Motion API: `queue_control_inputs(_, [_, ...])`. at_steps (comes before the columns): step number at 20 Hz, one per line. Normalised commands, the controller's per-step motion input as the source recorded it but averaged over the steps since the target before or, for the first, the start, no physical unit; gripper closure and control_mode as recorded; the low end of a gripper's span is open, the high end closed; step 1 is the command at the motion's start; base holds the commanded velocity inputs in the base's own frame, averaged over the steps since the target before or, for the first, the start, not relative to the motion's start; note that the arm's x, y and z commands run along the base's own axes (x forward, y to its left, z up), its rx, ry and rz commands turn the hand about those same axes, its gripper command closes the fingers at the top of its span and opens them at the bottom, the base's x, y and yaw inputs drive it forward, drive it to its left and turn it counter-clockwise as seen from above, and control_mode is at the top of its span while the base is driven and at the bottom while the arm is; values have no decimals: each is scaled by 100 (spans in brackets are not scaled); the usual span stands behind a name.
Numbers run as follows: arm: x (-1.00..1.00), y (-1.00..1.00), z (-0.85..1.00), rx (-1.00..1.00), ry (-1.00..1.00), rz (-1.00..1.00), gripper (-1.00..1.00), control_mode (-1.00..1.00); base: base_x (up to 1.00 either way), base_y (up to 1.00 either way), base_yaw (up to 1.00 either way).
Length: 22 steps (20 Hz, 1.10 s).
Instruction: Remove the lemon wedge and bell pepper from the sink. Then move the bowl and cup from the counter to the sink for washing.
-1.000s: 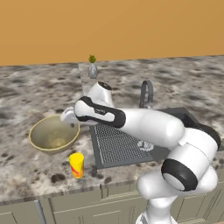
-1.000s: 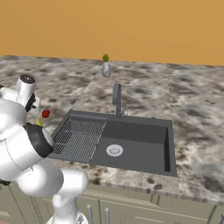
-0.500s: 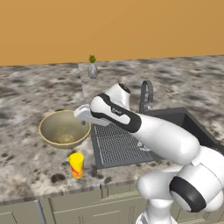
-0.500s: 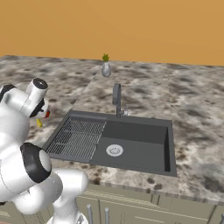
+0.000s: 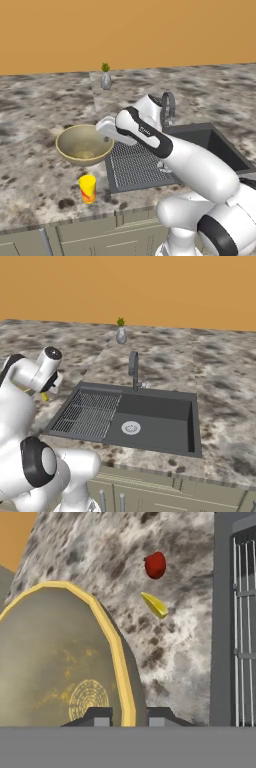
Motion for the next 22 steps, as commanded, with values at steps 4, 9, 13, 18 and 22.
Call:
queue_control_inputs(4, [-10, -32, 18, 0, 4, -10, 100, -100, 0, 0, 0])
queue_control_inputs(9, [-13, -32, 11, 0, 5, -10, 100, -100, 0, 0, 0])
queue_control_inputs(13, [-13, -31, 6, 0, 1, -10, 100, -100, 0, 0, 0])
queue_control_inputs(18, [-12, -32, 6, 0, 3, -11, 100, -100, 0, 0, 0])
queue_control_inputs(22, [-12, -30, 1, 0, 5, -12, 100, -100, 0, 0, 0])
